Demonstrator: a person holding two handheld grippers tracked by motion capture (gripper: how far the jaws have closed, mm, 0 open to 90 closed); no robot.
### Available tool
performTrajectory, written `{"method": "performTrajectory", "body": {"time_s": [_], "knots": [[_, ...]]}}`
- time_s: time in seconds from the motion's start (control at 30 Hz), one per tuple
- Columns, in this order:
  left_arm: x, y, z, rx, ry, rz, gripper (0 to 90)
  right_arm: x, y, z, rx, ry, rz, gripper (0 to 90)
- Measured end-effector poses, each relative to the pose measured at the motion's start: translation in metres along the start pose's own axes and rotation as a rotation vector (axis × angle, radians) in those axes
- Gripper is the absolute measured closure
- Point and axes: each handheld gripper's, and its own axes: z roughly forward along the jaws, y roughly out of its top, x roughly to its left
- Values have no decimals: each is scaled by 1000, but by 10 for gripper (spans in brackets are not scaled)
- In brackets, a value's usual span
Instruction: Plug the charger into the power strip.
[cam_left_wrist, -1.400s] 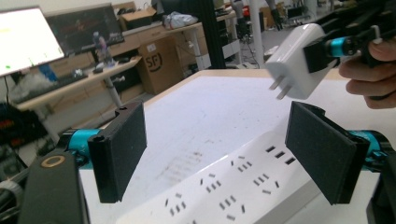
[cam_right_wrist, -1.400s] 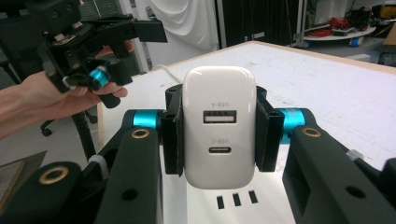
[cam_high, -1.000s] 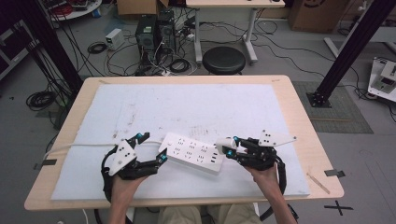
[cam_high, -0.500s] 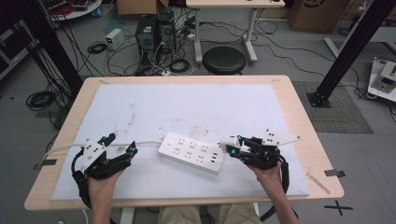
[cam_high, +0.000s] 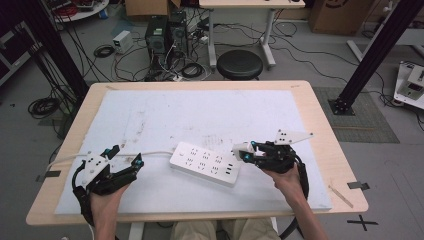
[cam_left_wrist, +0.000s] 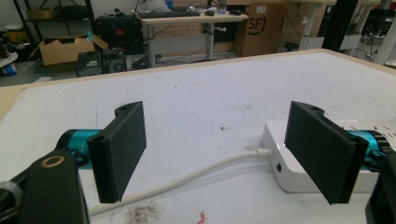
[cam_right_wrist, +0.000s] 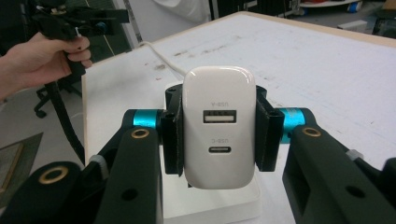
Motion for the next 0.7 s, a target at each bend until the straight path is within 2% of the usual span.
{"method": "performTrajectory", "body": {"time_s": [0.03,0.17,0.2,0.33,0.4,0.6,0.63,0.7], "knots": [[0,0,0,-2,1,-2,207,-1,1,1,13,14,4,632],[2,-2,0,2,8,-3,207,-3,4,6,55,14,3,633],[4,-3,1,8,13,-1,207,-3,9,12,96,8,-11,633],[8,-5,3,16,18,1,207,-3,17,21,147,2,-40,633],[9,-5,3,16,19,-3,207,-2,23,27,199,9,-54,633],[10,-6,1,8,22,-3,207,3,45,53,384,6,-149,634],[10,-6,1,8,22,-3,207,3,45,53,384,6,-149,634],[10,-6,-1,9,22,-5,207,6,51,62,461,4,-178,634]]}}
